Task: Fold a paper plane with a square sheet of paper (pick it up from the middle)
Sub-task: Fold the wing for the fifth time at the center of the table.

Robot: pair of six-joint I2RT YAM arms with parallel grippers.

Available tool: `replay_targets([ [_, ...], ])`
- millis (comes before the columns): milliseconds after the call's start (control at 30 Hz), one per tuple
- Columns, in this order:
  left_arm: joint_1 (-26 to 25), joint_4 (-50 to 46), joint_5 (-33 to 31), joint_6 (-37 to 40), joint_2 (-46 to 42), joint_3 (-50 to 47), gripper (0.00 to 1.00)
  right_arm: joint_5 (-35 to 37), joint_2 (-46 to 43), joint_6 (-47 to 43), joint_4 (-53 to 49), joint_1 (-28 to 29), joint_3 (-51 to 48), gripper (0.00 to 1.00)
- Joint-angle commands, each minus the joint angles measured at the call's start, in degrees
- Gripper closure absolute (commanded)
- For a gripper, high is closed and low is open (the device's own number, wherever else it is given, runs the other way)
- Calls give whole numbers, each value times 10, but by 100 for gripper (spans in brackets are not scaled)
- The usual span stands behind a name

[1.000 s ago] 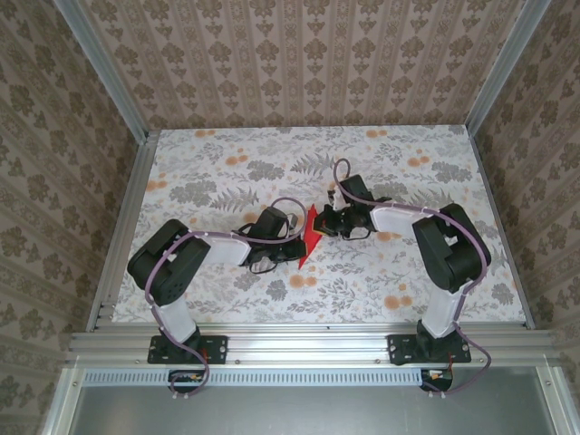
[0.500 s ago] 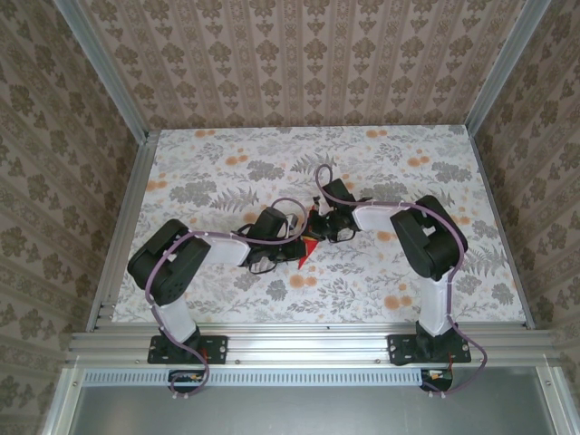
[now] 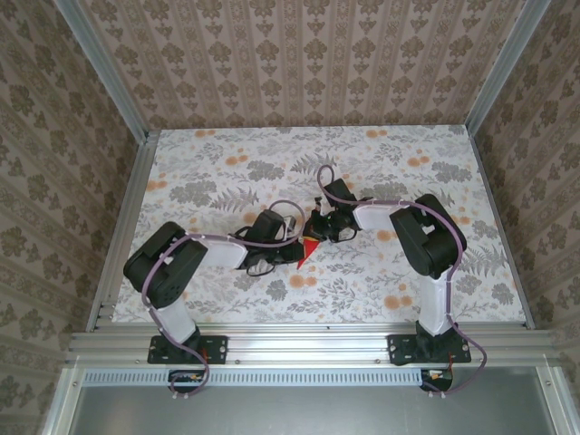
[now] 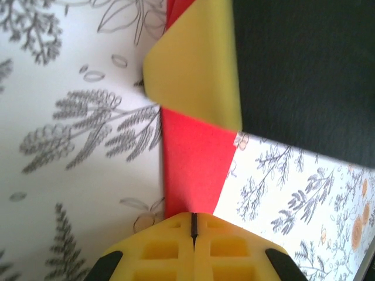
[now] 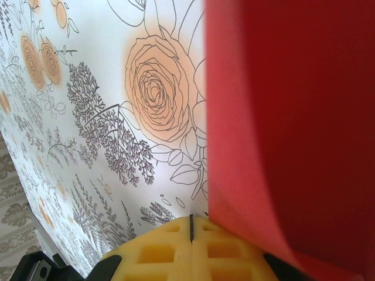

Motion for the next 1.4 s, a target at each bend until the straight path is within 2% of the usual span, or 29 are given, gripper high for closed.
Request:
replay_targets([
  [0,2,-62,27,1,-28,-27,95,52,22,-4,-9,-21,-8,98],
  [167,15,-9,24,-47,-48,-28,89,41,22,-5,1,-21,-21,98],
  [500,17,71,13,-90,9,14,89,29,23,0,16,-20,-35,98],
  [1067,17,52,-41,-78,60,56,90,19,21,2,25,-20,-42,98],
  [1233,15,36,-35,-75,66,49,92,12,14,6,29,-21,-42,97],
  [1367,6,-16,-22,-48,57,44,92,3,-6,8,28,-21,-36,97],
])
